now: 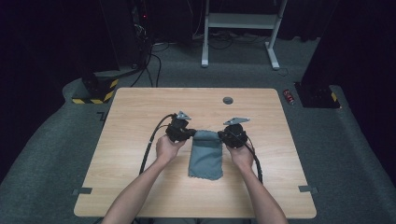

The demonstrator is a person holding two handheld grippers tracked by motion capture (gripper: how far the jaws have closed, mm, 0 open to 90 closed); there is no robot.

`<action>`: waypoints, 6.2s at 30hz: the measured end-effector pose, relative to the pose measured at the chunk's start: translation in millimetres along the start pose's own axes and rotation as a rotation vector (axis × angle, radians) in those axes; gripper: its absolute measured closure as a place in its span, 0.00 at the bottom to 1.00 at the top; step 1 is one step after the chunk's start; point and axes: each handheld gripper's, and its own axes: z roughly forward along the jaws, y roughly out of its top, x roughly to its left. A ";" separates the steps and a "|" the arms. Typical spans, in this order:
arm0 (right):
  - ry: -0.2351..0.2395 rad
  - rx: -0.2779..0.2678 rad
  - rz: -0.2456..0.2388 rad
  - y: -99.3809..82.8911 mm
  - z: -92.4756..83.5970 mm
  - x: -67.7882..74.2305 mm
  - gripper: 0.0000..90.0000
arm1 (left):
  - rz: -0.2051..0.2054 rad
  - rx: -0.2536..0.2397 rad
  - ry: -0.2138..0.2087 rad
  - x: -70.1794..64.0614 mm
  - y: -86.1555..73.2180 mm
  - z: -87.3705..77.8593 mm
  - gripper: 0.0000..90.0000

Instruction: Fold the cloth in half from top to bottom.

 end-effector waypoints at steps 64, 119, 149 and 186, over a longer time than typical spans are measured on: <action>0.098 -0.081 -0.033 -42.0 -41.1 20.5 0.99 | 0.024 -0.079 -0.076 -35.9 -44.6 -30.5 0.99; 0.159 -0.034 -0.143 -99.5 -51.9 61.1 0.98 | 0.105 -0.001 -0.098 -63.4 -97.6 -36.6 0.98; 0.195 -0.087 -0.080 -104.0 -66.1 56.1 0.88 | 0.097 -0.041 -0.067 -62.7 -106.2 -58.2 0.83; 0.025 -0.039 0.045 -65.6 -24.2 28.0 0.77 | -0.017 0.003 0.068 -37.9 -46.6 -0.8 0.55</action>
